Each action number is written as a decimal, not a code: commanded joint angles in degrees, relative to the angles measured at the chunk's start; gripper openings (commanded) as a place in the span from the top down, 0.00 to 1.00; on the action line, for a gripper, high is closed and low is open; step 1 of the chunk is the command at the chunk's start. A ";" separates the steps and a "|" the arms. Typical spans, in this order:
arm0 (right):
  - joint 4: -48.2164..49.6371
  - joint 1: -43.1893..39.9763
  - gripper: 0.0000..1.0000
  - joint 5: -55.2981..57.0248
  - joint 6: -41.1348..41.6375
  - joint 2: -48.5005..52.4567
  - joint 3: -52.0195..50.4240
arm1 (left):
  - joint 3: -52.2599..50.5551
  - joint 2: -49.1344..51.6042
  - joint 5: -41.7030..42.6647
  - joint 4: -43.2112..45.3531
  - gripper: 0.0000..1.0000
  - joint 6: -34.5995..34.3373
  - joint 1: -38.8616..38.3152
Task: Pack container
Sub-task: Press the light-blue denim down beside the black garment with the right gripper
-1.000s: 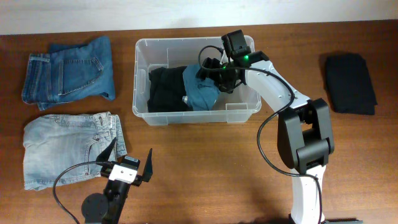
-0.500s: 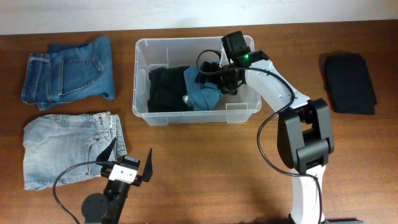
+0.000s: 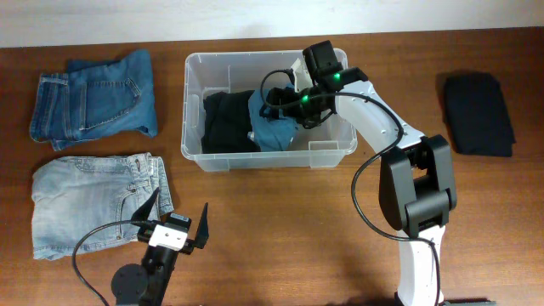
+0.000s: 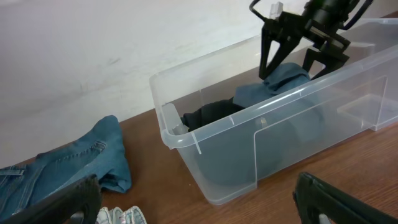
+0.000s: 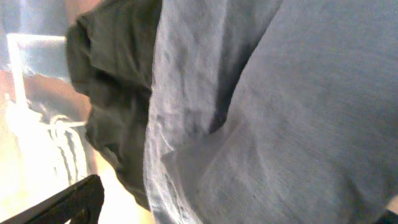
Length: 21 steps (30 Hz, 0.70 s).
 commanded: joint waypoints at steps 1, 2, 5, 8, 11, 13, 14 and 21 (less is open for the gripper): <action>-1.97 0.39 0.01 5.92 -0.98 0.13 1.64 | -0.11 -0.35 0.00 -0.42 0.01 0.66 0.28; -2.80 0.37 0.01 8.20 -1.01 -0.02 1.84 | -0.11 -0.35 0.00 -0.42 0.01 0.66 0.28; -5.68 0.33 0.02 10.58 -2.12 -0.24 3.85 | -0.11 -0.35 0.00 -0.42 0.01 0.66 0.28; -7.23 0.76 0.02 10.56 -5.75 -0.26 6.21 | -0.11 -0.35 0.00 -0.42 0.01 0.63 0.28; -9.16 1.14 0.02 11.08 -7.65 -0.28 9.86 | -0.11 -0.35 0.00 -0.42 0.01 0.63 0.28; -10.64 1.11 0.01 12.44 -7.41 -0.31 12.20 | -0.11 -0.35 0.00 -0.42 0.01 0.66 0.28; -11.89 1.11 0.02 13.79 -6.91 -0.31 13.79 | -0.11 -0.35 0.00 -0.42 0.01 0.63 0.28; -18.82 1.11 0.02 22.69 -4.59 -0.17 17.62 | -0.11 -0.35 0.00 -0.42 0.01 0.63 0.28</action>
